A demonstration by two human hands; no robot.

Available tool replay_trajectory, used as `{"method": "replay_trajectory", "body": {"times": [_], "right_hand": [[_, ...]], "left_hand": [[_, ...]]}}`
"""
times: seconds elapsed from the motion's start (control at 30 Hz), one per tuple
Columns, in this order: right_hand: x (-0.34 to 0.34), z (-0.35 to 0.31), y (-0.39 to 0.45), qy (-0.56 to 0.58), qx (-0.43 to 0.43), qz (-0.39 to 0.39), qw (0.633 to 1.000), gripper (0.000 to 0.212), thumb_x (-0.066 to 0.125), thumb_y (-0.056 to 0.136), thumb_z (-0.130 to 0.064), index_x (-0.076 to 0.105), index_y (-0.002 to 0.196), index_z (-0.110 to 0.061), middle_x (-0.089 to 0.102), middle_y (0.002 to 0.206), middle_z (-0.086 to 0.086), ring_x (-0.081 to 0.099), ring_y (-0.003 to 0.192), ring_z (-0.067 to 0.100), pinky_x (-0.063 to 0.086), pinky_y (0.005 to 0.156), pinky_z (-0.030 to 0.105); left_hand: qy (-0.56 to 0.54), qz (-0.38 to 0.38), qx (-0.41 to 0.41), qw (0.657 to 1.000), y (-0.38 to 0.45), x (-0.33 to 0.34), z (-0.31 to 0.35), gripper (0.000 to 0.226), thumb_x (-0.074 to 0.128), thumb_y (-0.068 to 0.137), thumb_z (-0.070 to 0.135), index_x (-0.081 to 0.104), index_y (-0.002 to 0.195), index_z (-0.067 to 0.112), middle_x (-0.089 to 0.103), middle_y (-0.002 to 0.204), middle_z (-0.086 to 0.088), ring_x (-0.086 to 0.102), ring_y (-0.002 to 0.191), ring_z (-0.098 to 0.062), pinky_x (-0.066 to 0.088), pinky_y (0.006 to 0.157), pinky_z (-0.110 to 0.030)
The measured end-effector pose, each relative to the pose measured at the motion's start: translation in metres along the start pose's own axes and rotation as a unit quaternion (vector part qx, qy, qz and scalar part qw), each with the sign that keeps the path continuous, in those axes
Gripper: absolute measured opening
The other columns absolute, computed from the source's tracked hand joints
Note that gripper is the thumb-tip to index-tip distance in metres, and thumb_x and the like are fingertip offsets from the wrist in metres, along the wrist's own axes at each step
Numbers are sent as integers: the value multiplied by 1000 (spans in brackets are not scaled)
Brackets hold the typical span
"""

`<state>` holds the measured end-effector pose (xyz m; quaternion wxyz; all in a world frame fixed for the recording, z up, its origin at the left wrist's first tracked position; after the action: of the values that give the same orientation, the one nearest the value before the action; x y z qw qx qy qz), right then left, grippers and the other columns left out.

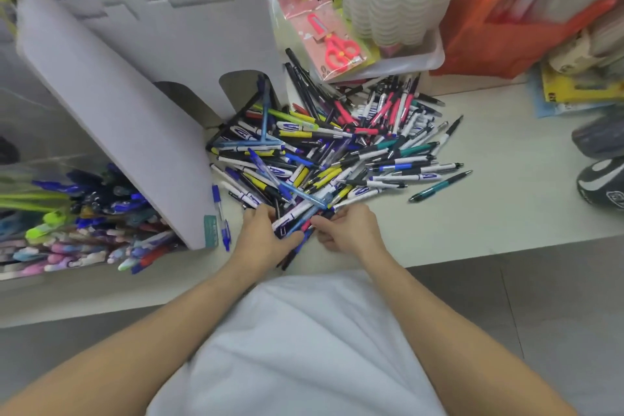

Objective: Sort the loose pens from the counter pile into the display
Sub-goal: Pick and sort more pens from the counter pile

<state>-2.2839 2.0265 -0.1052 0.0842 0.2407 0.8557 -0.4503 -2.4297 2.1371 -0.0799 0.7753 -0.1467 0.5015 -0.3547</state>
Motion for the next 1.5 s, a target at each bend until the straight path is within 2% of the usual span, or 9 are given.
{"method": "replay_trajectory", "body": {"times": [0.2,0.3,0.43,0.53,0.7,1.0,1.1,1.27,1.5], "right_hand": [[-5,-3,-4,-51,9,11,999,44,75,82,-27,58,44,-11,71,58,9,71,62,27,61,74,43],[-13,-3,-9,-64,14,45,997,32,75,77,-27,63,56,-5,71,59,9,70,66,28,59,70,39],[3,-7,-10,-56,24,18,998,21,73,62,-13,62,58,4,68,60,17,56,50,23,56,58,36],[21,-11,-3,-36,18,-16,999,16,80,59,-11,69,64,-1,72,63,11,61,52,16,56,56,37],[39,-20,-9,103,40,-97,989,16,63,82,-9,73,91,-1,77,82,18,76,76,35,62,76,52],[48,-33,-26,174,27,-116,978,31,46,101,-16,66,107,8,74,94,24,76,73,29,63,67,45],[42,-37,-26,91,-17,-95,991,42,48,104,-32,67,97,6,76,85,21,75,70,35,62,75,54],[27,-54,-33,-56,-49,-115,991,43,44,106,-33,68,86,-2,65,68,9,62,59,24,58,67,39],[12,-63,-33,207,14,-241,948,10,68,94,-7,70,89,2,64,75,12,59,59,13,57,60,22]], "left_hand": [[-146,29,-144,978,2,-1,-25,81,84,61,49,47,116,3,60,109,-18,62,102,-34,52,82,-35],[-180,-25,-182,966,4,-1,-30,46,82,77,43,58,88,6,54,70,-4,60,69,-22,40,49,-19],[-258,-53,-191,946,11,3,-20,43,77,81,51,60,84,11,62,76,-6,55,67,-18,44,59,-24],[-231,-58,-173,956,11,3,-12,49,69,88,51,60,89,3,65,82,-11,59,66,-19,45,52,-25],[-154,-94,-115,977,6,0,-13,47,56,97,51,66,91,5,72,100,-21,65,83,-29,50,74,-33],[-207,-184,1,961,-10,-9,-4,43,38,103,52,66,109,19,72,114,-9,66,99,-23,52,95,-36],[-328,-262,-13,908,-17,-10,1,39,44,103,43,65,102,11,75,90,-13,70,75,-32,61,72,-39],[-329,-268,2,906,-19,-15,10,41,53,96,48,64,106,9,68,76,-10,58,56,-19,50,52,-29],[-298,-268,40,915,-24,-37,20,33,62,93,40,61,104,9,59,83,-10,56,63,-17,52,56,-29]]}}
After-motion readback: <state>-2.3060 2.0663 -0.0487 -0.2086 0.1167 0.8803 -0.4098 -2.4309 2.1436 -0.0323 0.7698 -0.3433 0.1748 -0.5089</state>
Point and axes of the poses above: each hand's wrist, its own y-axis towards the middle knuckle, its own x-axis out of the palm, z = x × y, the point moved 5 cm from there along y, towards the middle knuckle
